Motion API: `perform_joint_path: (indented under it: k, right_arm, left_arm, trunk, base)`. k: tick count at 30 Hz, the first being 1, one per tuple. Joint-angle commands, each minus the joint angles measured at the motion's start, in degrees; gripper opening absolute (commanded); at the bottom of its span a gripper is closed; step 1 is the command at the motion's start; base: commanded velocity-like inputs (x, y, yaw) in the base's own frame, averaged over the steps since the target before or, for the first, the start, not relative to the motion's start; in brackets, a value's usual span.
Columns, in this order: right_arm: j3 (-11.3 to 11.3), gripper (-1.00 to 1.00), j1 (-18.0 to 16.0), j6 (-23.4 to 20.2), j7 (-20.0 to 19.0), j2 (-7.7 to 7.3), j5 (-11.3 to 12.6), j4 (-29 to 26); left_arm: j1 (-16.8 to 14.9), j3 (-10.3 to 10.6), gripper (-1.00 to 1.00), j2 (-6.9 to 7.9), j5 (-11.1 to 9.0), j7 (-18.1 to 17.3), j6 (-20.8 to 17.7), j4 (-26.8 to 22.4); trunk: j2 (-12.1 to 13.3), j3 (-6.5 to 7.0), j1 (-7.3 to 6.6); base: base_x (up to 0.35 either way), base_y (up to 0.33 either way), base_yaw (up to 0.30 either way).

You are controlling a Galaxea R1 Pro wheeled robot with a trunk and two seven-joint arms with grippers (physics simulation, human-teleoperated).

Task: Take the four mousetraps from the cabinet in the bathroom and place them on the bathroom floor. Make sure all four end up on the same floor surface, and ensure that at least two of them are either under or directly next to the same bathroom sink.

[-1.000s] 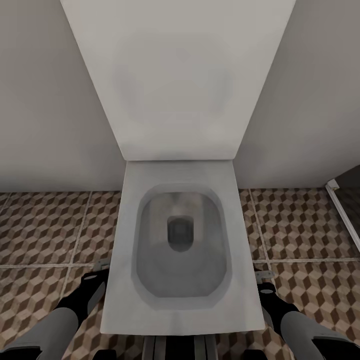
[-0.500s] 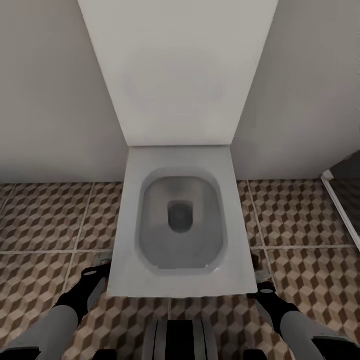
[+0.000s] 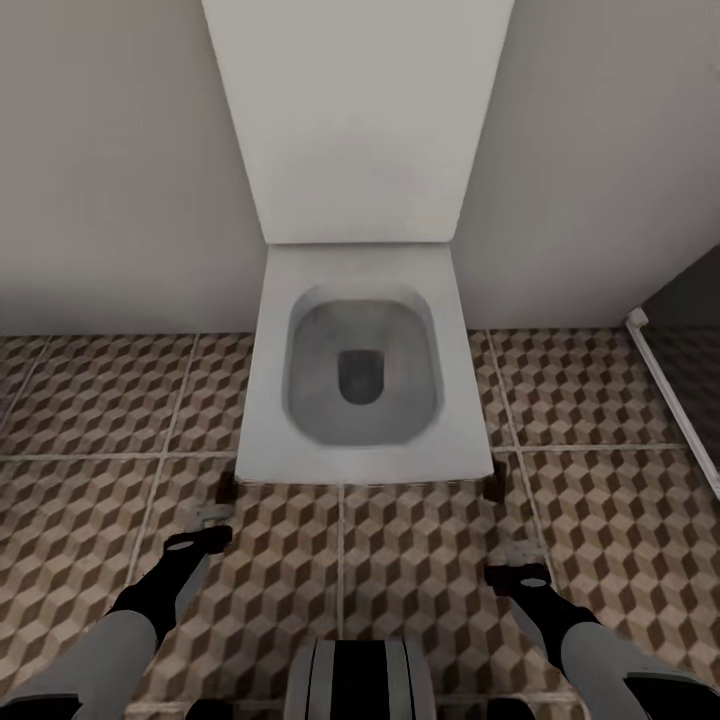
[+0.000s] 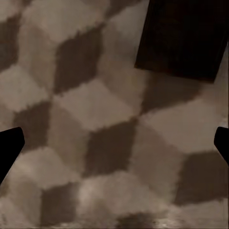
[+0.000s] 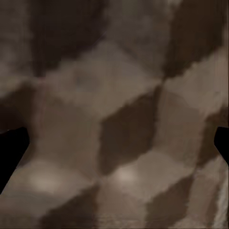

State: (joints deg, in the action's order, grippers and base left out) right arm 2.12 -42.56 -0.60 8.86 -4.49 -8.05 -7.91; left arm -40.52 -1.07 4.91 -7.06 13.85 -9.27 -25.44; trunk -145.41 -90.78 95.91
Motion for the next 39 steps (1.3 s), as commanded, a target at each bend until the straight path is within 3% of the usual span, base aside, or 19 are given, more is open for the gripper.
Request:
perform_joint_path:
  k: [1, 39]
  right_arm:
    - [0.16, 1.00, 0.03, -0.34, 0.08, 0.01, -0.57, 0.09]
    - [0.17, 1.00, 0.03, -0.12, 0.20, 0.01, -0.65, 0.09]
  left_arm:
    - [0.01, 0.09, 1.00, 0.01, -0.60, 0.21, -0.26, -0.12]
    - [-0.01, 0.12, 1.00, -0.08, -0.67, 0.32, 0.12, -0.14]
  trunk:
    - [-0.01, -0.03, -0.04]
    - [-0.01, -0.03, -0.04]
  base:
    - [-0.343, 0.000, 0.000]
    - [-0.344, 0.000, 0.000]
